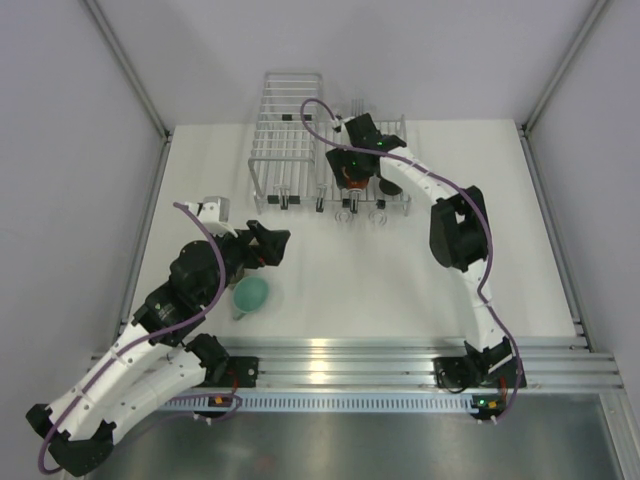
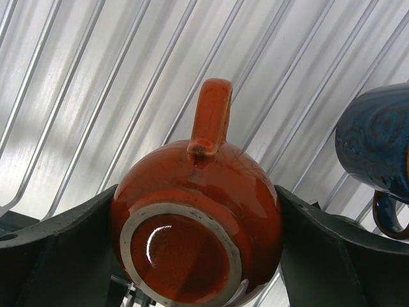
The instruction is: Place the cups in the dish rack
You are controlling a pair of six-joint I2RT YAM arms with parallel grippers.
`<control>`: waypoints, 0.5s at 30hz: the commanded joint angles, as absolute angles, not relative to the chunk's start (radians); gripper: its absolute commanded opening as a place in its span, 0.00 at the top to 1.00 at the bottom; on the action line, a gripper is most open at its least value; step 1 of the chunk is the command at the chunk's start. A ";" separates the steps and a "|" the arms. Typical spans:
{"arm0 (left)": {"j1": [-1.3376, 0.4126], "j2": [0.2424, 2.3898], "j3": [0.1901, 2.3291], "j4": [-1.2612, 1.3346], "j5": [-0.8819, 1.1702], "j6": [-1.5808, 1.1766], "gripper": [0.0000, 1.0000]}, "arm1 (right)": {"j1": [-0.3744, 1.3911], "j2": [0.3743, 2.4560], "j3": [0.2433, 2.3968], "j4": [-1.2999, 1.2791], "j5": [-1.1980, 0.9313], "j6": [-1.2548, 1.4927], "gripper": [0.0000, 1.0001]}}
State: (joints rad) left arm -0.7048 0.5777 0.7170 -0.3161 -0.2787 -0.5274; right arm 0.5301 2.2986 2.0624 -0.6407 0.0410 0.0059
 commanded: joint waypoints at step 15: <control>-0.706 0.561 0.707 -0.296 -0.288 -0.511 0.02 | 0.555 2.243 2.085 -0.555 0.044 -0.029 0.09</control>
State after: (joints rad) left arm -0.7048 0.5713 0.7136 -0.3168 -0.2787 -0.5240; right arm 0.5346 2.2986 2.0624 -0.6331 0.0406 -0.0177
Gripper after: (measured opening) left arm 0.983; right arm 0.904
